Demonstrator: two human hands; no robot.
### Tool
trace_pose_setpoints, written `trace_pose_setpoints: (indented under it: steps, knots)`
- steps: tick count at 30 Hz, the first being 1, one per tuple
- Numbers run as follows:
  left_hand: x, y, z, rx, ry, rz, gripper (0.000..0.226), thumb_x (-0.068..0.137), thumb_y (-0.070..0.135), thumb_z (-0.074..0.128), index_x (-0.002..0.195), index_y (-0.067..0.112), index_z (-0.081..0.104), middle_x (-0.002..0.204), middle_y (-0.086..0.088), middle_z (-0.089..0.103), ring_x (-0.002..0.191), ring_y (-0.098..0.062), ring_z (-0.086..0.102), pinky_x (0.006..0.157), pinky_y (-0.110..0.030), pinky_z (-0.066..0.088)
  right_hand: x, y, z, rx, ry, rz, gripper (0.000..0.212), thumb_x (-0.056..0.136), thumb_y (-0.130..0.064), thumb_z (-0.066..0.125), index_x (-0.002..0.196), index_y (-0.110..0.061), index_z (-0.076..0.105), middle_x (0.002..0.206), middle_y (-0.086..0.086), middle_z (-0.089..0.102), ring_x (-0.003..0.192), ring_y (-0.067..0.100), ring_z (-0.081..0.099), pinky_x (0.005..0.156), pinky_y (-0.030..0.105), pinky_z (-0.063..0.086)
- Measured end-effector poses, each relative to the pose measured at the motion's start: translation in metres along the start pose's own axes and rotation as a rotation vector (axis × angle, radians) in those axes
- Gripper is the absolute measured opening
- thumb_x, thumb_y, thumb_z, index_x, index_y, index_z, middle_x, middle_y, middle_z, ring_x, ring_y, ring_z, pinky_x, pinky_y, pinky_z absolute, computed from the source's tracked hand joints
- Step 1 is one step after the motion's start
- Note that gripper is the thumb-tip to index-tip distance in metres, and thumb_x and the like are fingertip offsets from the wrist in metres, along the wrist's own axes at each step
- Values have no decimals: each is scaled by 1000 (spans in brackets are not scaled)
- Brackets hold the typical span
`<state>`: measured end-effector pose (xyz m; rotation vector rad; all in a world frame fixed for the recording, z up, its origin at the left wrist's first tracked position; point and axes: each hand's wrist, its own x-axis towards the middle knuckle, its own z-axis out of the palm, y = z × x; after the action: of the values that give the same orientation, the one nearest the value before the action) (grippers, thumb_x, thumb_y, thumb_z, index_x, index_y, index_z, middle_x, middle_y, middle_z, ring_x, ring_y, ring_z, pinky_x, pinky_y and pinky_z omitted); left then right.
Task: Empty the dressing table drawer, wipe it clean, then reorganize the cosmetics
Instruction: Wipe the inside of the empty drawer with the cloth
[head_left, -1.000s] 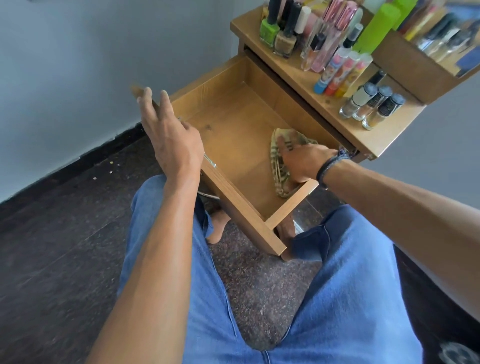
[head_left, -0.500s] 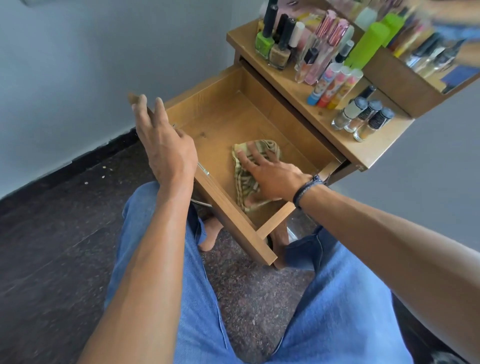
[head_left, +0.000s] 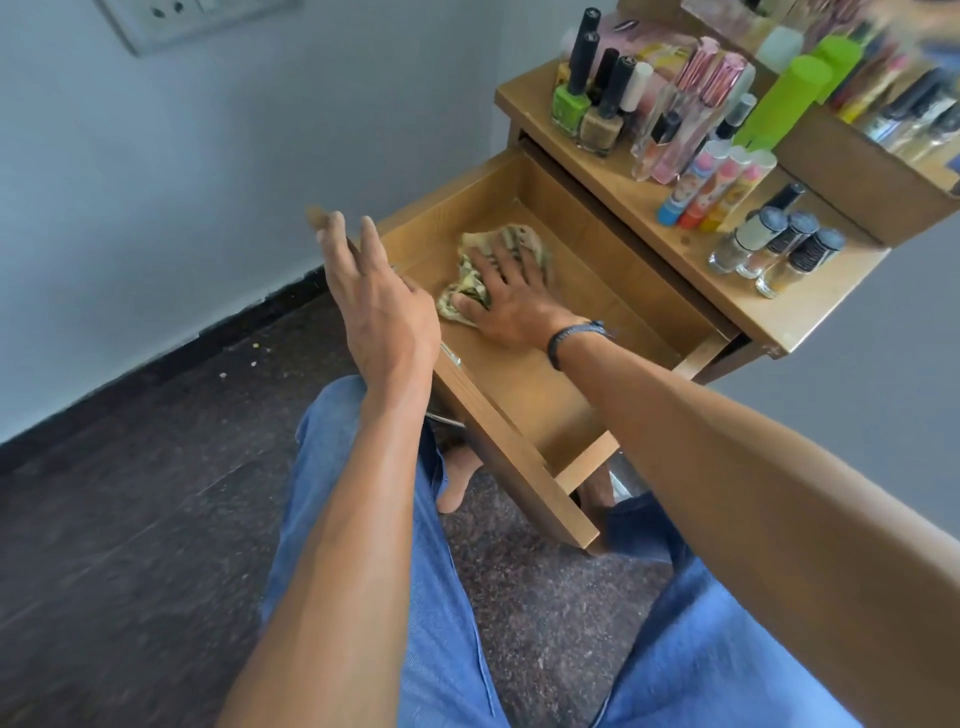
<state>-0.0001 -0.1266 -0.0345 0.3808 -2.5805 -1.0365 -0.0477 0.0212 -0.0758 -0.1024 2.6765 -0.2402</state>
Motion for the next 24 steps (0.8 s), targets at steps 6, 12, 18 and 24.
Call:
trace_pose_setpoints:
  steps: [6, 12, 18, 24]
  knots:
    - [-1, 2, -2, -8, -5, -9, 62, 95, -7, 42, 155, 8, 35, 167, -5, 16, 156, -24, 9, 121, -26, 12, -12, -30, 11, -90, 26, -203, 65, 107, -53, 19, 162, -32, -8, 169, -3, -20, 155, 29, -18, 123, 52, -15]
    - [-1, 0, 0, -16, -1, -24, 61, 97, -4, 43, 156, 9, 33, 169, -3, 13, 156, -20, 8, 125, -34, 19, -37, 28, 10, -188, -46, -394, 65, 105, -59, 24, 161, -39, -3, 168, -12, -19, 155, 19, -14, 124, 47, -14]
    - [-1, -1, 1, -38, 10, -22, 62, 97, -6, 40, 157, 7, 30, 169, -5, 13, 156, -20, 8, 125, -30, 16, -4, 51, -3, -12, 68, -81, 68, 104, -64, 23, 161, -40, -4, 168, -12, -20, 156, 19, -17, 123, 47, -12]
    - [-1, -1, 3, -72, 36, -18, 65, 94, -9, 39, 157, 7, 30, 168, -6, 17, 156, -21, 9, 123, -26, 12, 7, 9, 0, 69, 111, -112, 67, 104, -64, 20, 162, -35, 3, 169, -9, -12, 156, 20, -14, 122, 48, -17]
